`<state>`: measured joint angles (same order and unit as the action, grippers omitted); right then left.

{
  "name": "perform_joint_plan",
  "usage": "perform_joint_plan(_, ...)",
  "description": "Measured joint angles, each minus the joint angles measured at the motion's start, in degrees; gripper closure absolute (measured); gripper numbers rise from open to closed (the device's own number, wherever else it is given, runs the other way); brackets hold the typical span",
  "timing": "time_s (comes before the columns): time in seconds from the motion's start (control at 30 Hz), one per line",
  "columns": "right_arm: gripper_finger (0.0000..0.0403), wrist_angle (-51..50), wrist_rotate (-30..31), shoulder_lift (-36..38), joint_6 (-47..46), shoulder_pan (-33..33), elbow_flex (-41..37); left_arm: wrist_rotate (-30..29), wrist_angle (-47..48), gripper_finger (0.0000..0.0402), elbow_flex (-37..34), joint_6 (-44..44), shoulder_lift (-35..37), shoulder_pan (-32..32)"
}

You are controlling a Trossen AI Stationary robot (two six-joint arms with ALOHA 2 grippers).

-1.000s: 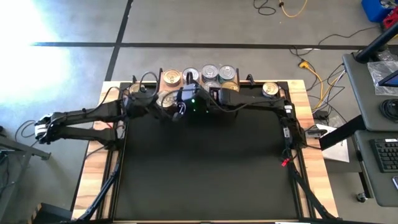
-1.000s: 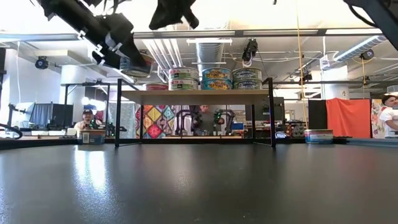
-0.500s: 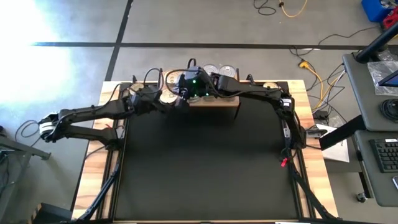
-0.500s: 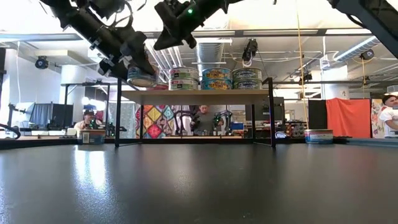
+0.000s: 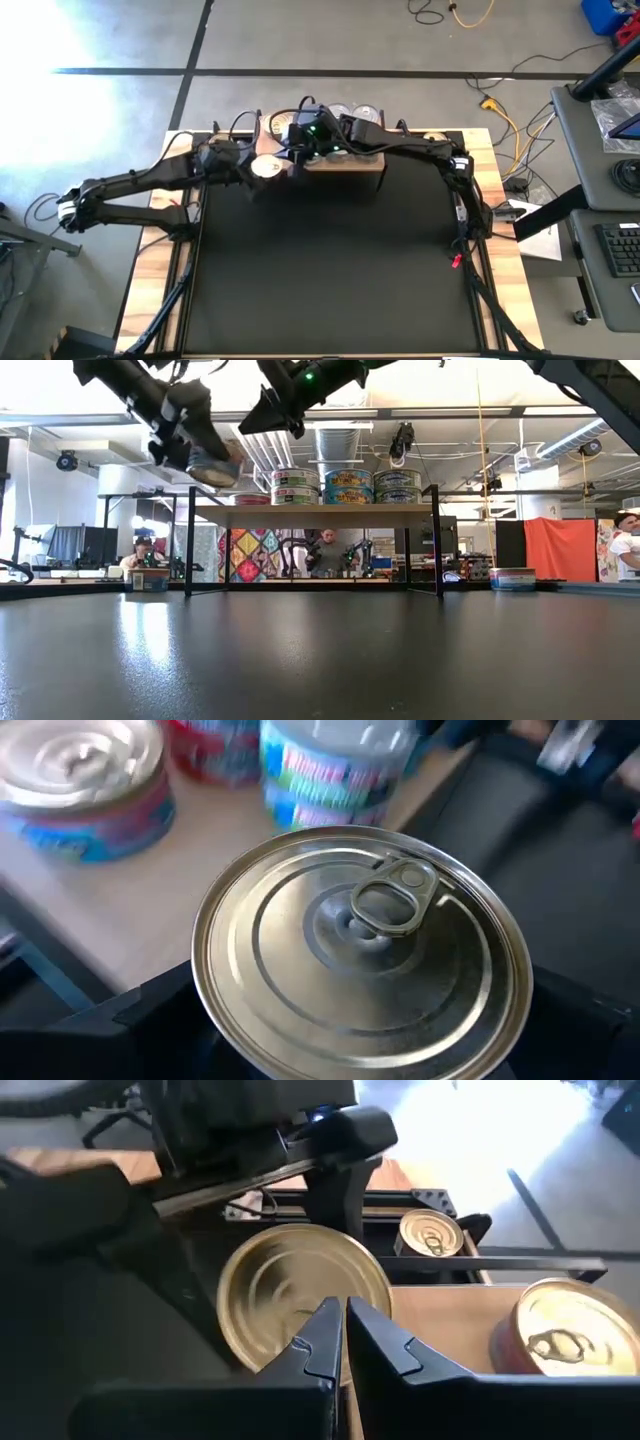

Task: Stack canned seafood by type on shelf
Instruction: Put the bottom right blue pink tuna can on the shelf aligned with the other blue pink tuna can

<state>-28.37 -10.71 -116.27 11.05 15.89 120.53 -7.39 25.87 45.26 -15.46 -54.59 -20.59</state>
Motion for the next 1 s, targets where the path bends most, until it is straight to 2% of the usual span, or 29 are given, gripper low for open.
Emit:
perform_joint_plan(0.1, 0.0390, 0.7, 0.2, 0.0, -3.9, -0.1, 0.0, -1.2, 3.4, 0.0031, 2.2, 3.3, -0.3, -0.5)
perform_joint_plan(0.2, 0.0390, 2.5, 0.2, 0.0, -7.1, 0.0, 0.1, 0.0, -1.1, 0.0031, 3.2, 9.7, -0.9, -3.3)
perform_joint_plan(0.27, 0.0390, 4.2, 0.2, 0.0, -8.6, 0.1, 0.1, 5.1, -2.8, 0.0031, 3.2, 13.3, -2.2, -6.8)
perform_joint_plan(0.4, 0.0390, 6.4, 0.4, 0.0, -13.5, 0.3, 0.1, 18.9, -1.6, 0.0031, 3.6, 18.6, -5.4, -14.8)
perform_joint_plan(0.53, 0.0390, 6.4, 3.8, 0.0, -15.8, 0.8, 0.1, 26.6, -1.3, 0.0031, 3.4, 23.5, -7.3, -20.1)
perform_joint_plan(0.7, 0.0390, 5.5, 5.2, -1.8, -15.8, 1.1, -0.1, 28.0, -2.3, 0.0030, 3.4, 30.8, -10.5, -21.1)
perform_joint_plan(1.0, 0.0390, 5.0, 6.2, -5.2, -16.4, 2.0, 1.9, 26.9, -3.0, 0.0027, 7.2, 33.0, -18.7, -21.2)
